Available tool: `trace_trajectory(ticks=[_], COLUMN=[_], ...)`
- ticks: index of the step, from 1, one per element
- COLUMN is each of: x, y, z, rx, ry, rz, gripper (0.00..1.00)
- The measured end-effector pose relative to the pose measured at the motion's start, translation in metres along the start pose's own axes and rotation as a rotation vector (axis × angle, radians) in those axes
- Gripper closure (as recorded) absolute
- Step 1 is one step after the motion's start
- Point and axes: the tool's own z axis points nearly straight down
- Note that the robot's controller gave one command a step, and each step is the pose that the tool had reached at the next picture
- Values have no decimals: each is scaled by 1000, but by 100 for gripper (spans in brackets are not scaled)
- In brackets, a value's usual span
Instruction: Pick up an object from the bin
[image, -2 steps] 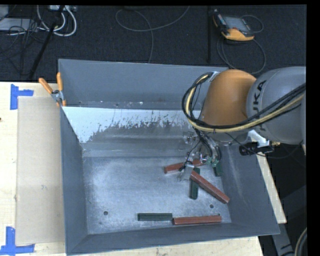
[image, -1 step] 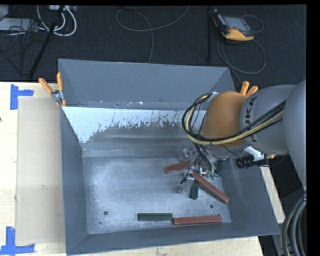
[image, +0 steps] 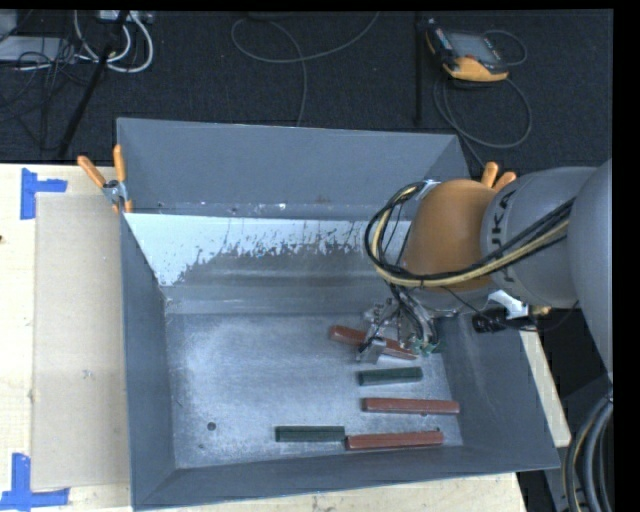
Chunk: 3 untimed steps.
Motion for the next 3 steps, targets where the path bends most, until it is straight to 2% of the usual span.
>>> trace_trajectory(ticks=[1, 2, 3], x=[0, 0, 2], y=[0, 0, -59], z=[0, 0, -6], rx=[0, 0, 2], ry=[0, 0, 1], rz=[1, 3, -365], gripper=[0, 100, 100])
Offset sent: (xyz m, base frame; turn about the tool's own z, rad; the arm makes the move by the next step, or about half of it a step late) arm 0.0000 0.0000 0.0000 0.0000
